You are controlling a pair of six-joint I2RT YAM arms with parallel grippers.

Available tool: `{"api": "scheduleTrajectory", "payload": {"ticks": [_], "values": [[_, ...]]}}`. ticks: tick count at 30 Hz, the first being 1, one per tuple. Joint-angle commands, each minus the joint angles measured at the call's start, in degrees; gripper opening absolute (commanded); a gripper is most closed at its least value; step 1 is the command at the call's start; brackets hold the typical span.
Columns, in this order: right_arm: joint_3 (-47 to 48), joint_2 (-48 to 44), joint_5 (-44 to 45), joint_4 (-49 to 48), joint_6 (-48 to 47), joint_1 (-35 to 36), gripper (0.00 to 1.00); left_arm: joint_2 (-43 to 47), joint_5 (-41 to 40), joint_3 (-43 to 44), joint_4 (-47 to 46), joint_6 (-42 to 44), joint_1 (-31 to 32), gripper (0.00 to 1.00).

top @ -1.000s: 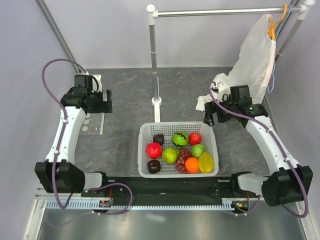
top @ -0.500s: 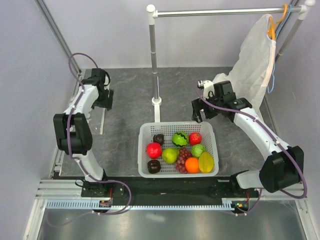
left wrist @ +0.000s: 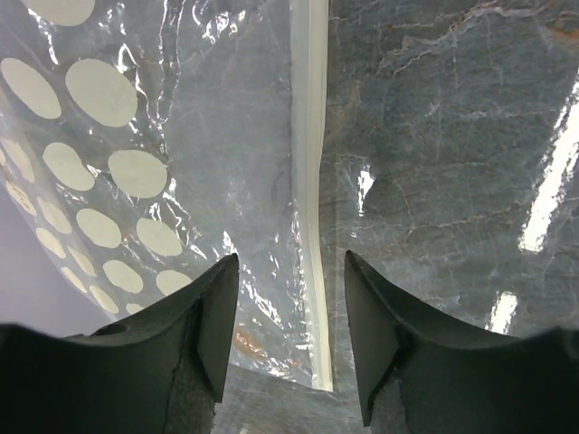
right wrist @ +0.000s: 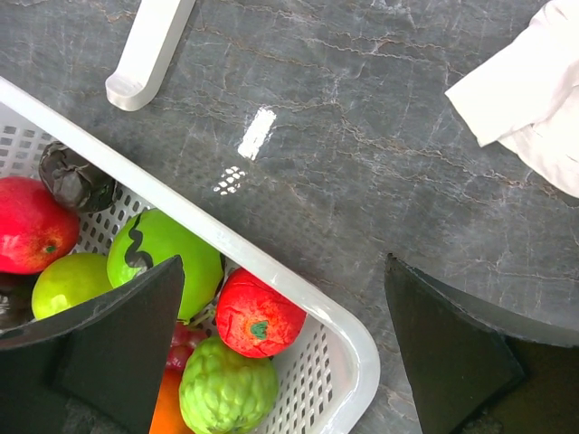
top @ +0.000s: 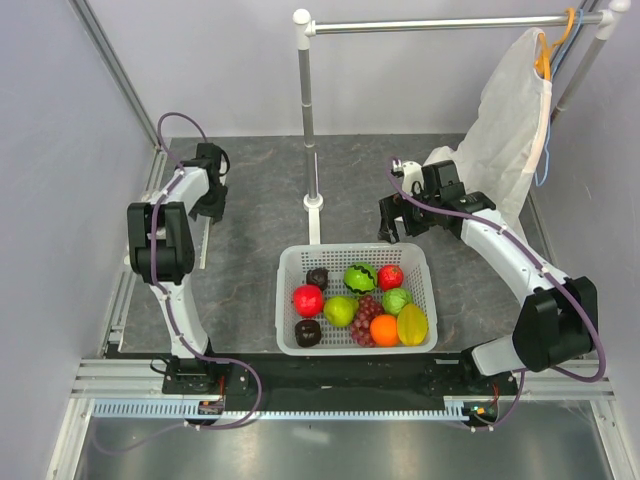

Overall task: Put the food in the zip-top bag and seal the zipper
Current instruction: Pick up the zipper food storage bag at the center of the board.

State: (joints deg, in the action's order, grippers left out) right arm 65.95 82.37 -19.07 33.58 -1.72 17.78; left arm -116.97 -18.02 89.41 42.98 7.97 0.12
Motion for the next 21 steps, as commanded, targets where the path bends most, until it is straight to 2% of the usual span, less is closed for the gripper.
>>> {"api": "scheduleTrajectory", "payload": {"ticks": [1, 9, 14, 17, 21], "values": [[3.04, -0.01, -1.85, -1.59, 0.84, 0.24, 0.98, -1.86, -1.75, 2.18, -2.81, 1.79, 0.06, 0.54], [3.39, -0.45, -2.55, -1.50, 1.54, 0.24, 0.98, -3.18, -2.19, 2.53, -3.87, 1.09, 0.06, 0.47], [3.48, 0.34, -4.30, -1.77, 3.56, 0.24, 0.98, -3.88, -2.28, 2.88, -4.05, 1.09, 0.06, 0.38], [2.78, 0.08, -4.66, -2.82, 4.53, 0.24, 0.98, -3.97, -2.37, 3.32, -4.05, 1.09, 0.06, 0.31], [-1.25, -4.04, -4.66, -8.34, 5.84, 0.24, 0.98, -2.13, -1.67, 2.79, -3.96, 1.09, 0.06, 0.16]]}}
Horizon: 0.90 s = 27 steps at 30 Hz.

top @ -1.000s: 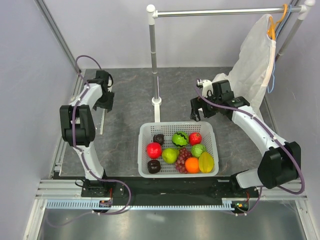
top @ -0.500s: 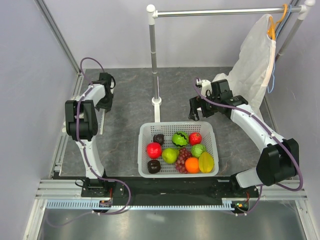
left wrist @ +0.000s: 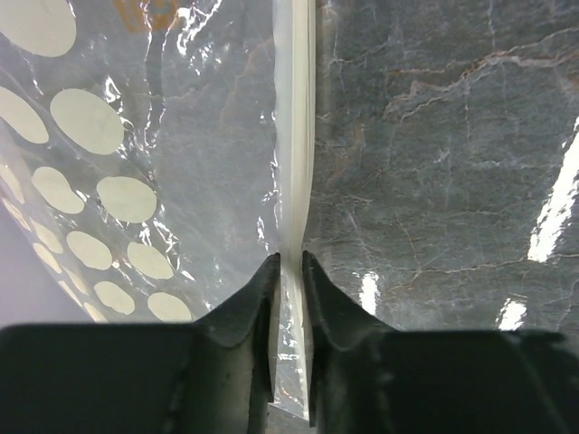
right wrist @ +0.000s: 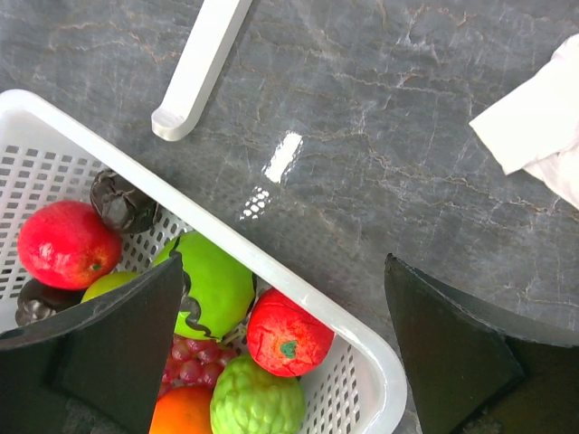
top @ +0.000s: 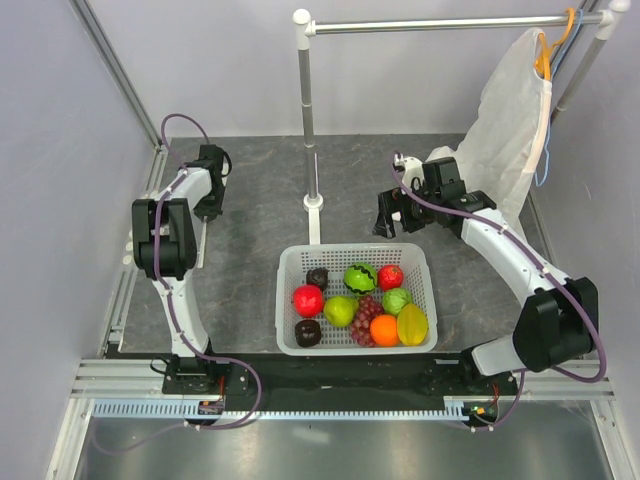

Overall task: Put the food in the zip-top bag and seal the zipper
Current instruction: Pick up the zipper food storage bag at the center of the board.

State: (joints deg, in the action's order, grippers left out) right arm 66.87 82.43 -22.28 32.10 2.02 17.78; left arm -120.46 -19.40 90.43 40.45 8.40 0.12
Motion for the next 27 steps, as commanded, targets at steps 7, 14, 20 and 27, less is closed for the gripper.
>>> {"api": "scheduleTrajectory", "payload": {"ticks": [7, 14, 20, 27], "values": [[-5.35, -9.92, -2.85, -12.93, 3.77, 0.24, 0.98, 7.42, 4.35, 1.33, 1.47, -0.40, 0.06, 0.02], [-3.07, -10.28, -8.90, -17.76, 10.53, 0.32, 0.98, 21.99, 14.64, 1.41, 10.17, -3.30, 0.06, 0.02], [-2.52, -10.97, -11.65, -30.29, 26.68, 3.39, 0.98, 34.39, 30.27, -0.25, 18.26, -7.87, 0.06, 0.02], [0.09, -7.47, -1.99, -36.32, 31.90, 17.01, 0.98, 43.63, 48.28, -4.65, 19.14, -12.97, 0.06, 0.02]]}}
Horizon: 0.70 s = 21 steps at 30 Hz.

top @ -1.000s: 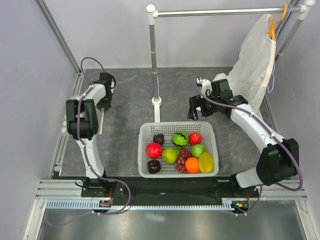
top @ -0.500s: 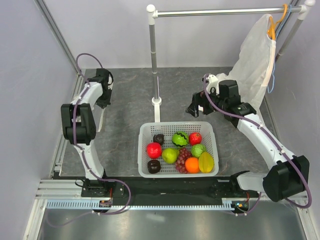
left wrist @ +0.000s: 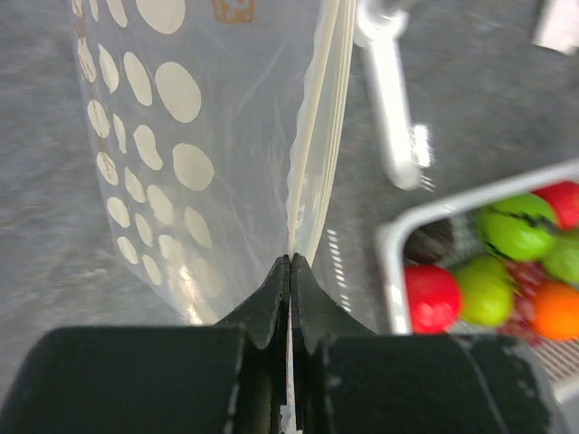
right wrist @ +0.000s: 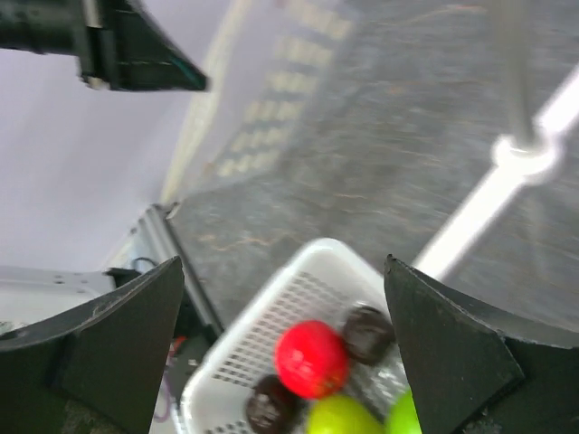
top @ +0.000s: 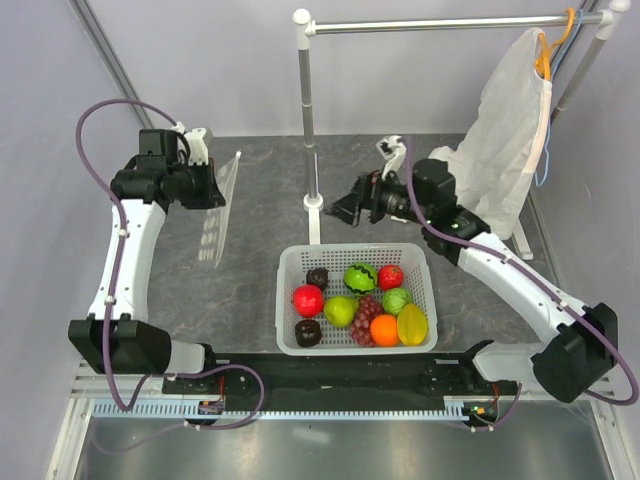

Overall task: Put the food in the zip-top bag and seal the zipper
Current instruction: Pick up the zipper food storage bag at the center of the board, then open the zipper of the food storage bag.

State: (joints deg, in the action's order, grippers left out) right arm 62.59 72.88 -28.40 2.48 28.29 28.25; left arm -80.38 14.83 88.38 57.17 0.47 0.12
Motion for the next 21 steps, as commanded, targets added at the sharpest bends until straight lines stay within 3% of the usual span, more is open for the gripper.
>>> {"api": "scheduleTrajectory", "payload": {"ticks": [1, 7, 13, 21], "values": [[5.17, 3.13, 4.93, -6.35, 6.24, 7.86, 0.98, 4.17, 15.83, -3.12, 2.42, -5.74, 0.06, 0.02], [9.22, 12.01, 9.85, -7.84, 8.44, 16.30, 0.91, 9.44, 28.31, -8.39, -0.21, -8.37, 0.06, 0.02], [9.57, 17.29, 13.45, -12.41, 13.28, 23.07, 0.74, 10.24, 37.01, -12.09, -3.02, -10.58, 0.06, 0.02], [13.87, 23.00, 14.25, -13.64, 13.10, 25.71, 0.52, 10.77, 40.45, -15.69, -5.05, -12.16, 0.06, 0.02]]}}
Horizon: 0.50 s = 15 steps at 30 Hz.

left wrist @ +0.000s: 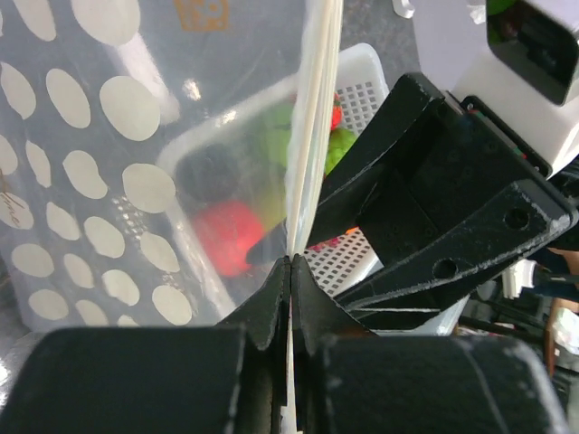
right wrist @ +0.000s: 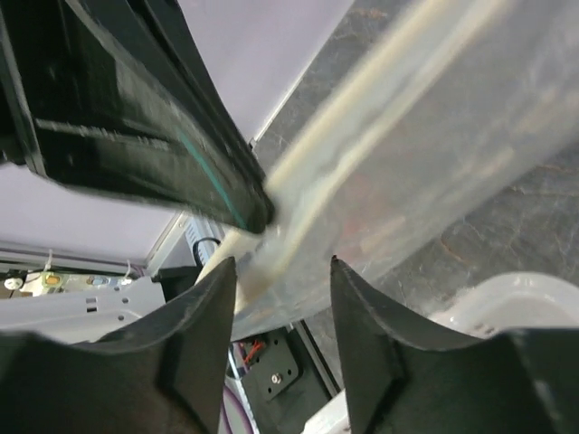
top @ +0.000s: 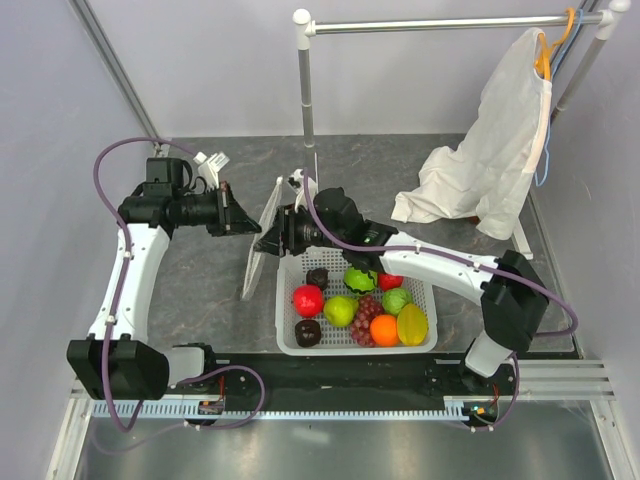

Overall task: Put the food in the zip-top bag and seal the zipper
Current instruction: Open the zipper of the food storage bag.

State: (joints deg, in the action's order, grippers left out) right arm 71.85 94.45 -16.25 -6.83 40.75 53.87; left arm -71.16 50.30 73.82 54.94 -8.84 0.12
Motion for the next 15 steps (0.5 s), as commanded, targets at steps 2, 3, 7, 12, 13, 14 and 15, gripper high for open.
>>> {"api": "scheduleTrajectory", "payload": {"ticks": [2, 3, 7, 12, 13, 14, 15], "values": [[5.05, 2.14, 2.28, -4.07, 0.64, 0.19, 0.41, 1.89, 4.72, -1.57, -2.82, -2.67, 0.06, 0.02], [5.14, 2.22, 2.45, -3.89, 0.64, 0.27, 0.37, 2.33, 3.24, -1.58, -2.73, -2.67, 0.06, 0.02], [4.09, 1.27, 2.72, -2.23, -0.49, 0.19, 0.09, 3.83, -1.95, -0.79, 0.25, -0.13, -1.60, 0.02], [1.98, -1.37, 2.11, -0.56, -1.29, -0.16, 0.00, 5.59, -16.92, 2.37, 4.65, 3.82, -1.61, 0.02], [1.02, -2.68, 1.49, 0.67, -1.20, -0.60, 0.00, 5.68, -21.34, 4.03, 5.52, 4.88, -1.53, 0.02], [0.31, -3.57, 0.70, 1.29, -0.94, -0.95, 0.00, 5.15, -25.82, 5.01, 7.53, 6.19, -1.61, 0.02], [-0.48, -4.53, -1.48, 1.90, -1.11, -1.30, 0.00, 4.54, -33.44, 5.89, 9.03, 8.73, -1.53, 0.02]]}}
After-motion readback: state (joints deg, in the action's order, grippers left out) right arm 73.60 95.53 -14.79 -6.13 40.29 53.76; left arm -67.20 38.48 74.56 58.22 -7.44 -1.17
